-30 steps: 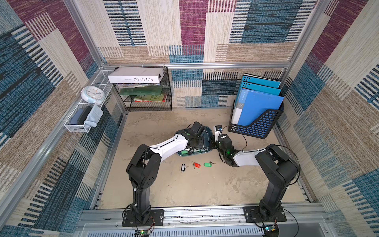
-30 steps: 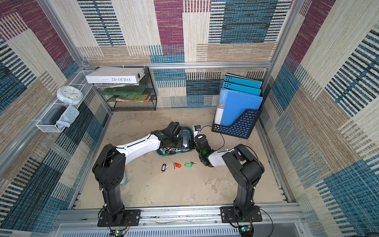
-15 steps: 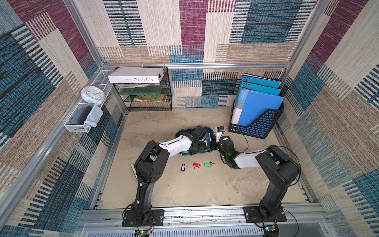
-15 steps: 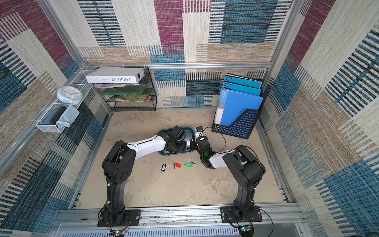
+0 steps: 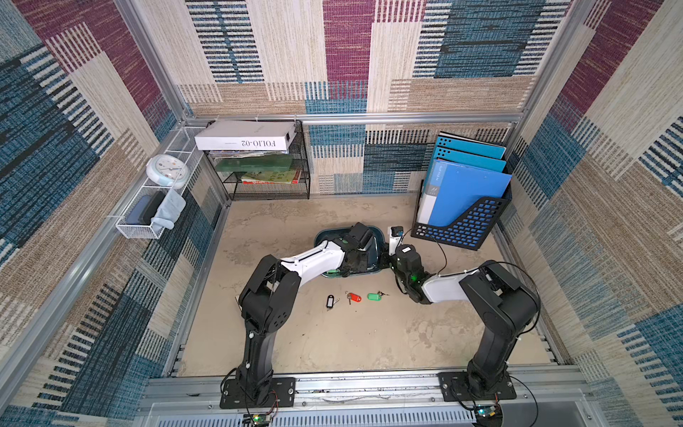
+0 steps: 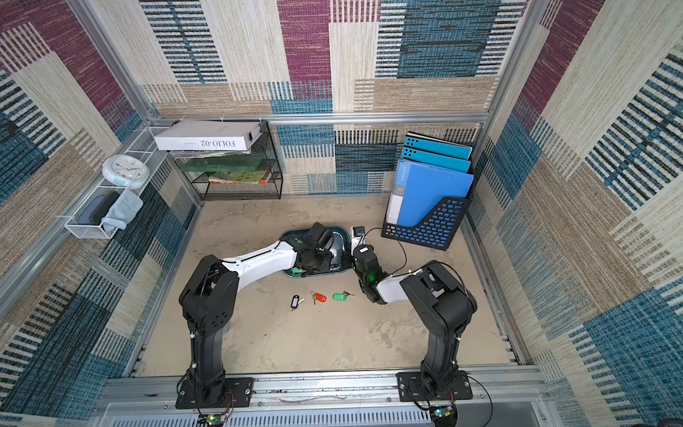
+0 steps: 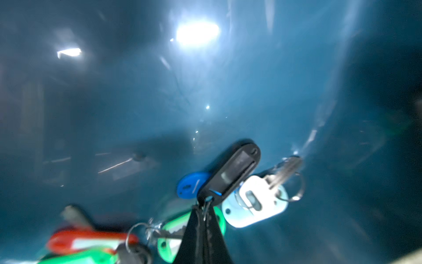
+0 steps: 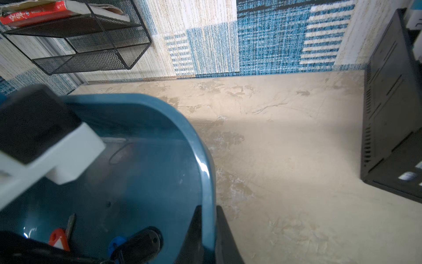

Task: Take the keys out of the storage box
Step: Pick up the key from the storage box, then place the storage box at the center of the board.

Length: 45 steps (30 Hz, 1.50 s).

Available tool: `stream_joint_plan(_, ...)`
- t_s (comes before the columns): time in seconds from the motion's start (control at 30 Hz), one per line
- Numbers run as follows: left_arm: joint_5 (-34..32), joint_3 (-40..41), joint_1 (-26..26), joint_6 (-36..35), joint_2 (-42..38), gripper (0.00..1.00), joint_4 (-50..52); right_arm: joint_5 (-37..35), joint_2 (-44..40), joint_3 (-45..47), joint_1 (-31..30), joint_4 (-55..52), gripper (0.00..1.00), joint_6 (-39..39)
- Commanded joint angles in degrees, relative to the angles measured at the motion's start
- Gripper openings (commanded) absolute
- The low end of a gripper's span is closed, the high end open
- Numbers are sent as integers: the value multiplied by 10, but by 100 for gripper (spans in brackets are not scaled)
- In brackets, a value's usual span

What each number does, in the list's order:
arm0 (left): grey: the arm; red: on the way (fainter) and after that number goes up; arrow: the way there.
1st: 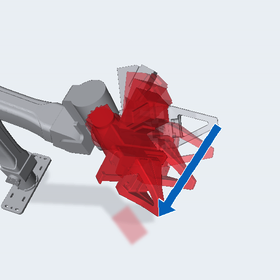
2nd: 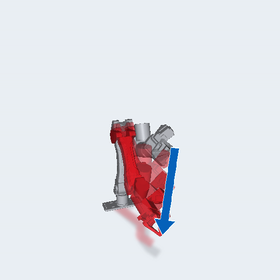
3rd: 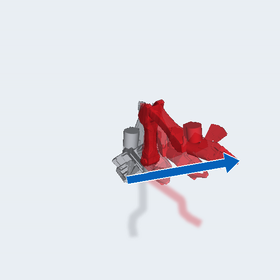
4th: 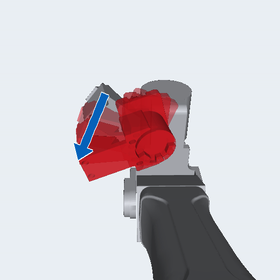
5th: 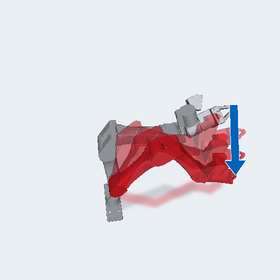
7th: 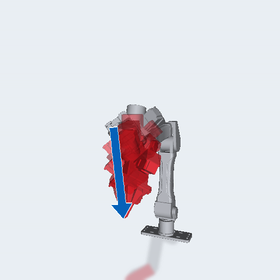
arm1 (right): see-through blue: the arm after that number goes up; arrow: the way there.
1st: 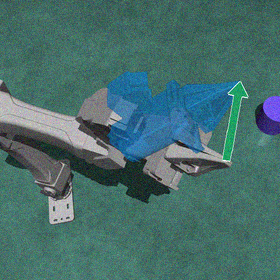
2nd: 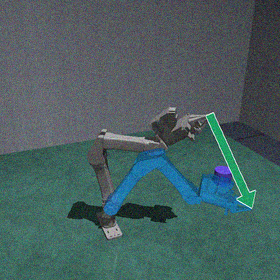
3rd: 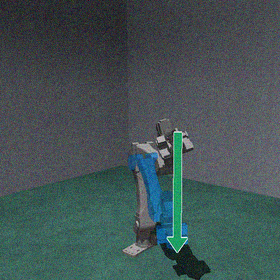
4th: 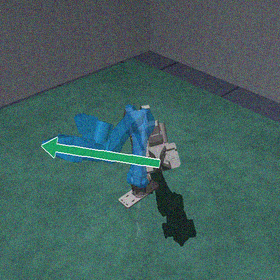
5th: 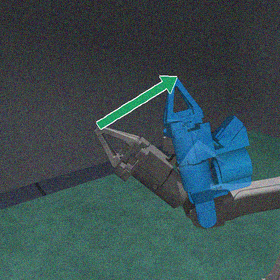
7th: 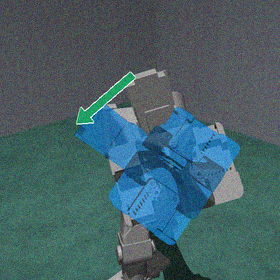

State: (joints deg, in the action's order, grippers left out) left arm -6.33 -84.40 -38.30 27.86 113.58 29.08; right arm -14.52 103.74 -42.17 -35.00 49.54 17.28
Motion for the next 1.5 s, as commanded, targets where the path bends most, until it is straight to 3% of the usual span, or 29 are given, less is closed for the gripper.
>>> stream_joint_plan(0.0, -25, -3, 1, -9, -20, 0, 2, 8, 6, -14, -2, 0, 0, 8)
stream_joint_plan(0.4, -12, 24, 5, -14, -92, 0, 9, -52, 13, -74, -2, -152, 0, 41)
stream_joint_plan(0.57, 21, 85, 7, -31, -164, 0, 6, -99, 20, -105, -2, -227, 0, 81)
stream_joint_plan(0.73, 59, 195, 7, -35, -288, 0, 23, -107, 34, -134, -2, -277, 0, 91)
stream_joint_plan(0.83, 70, 273, 2, -7, -368, 0, 50, -122, 37, -150, -1, -308, 1, 98)
stream_joint_plan(1.07, 91, 390, -62, 99, -475, 0, 134, -120, 34, -167, 0, -337, 21, 86)
stream_joint_plan(1.33, 65, 417, -135, 203, -468, 0, 185, -110, 24, -183, 0, -367, 20, 71)
stream_joint_plan(1.47, 44, 409, -160, 233, -434, 0, 183, -94, 5, -179, 0, -370, 25, 70)
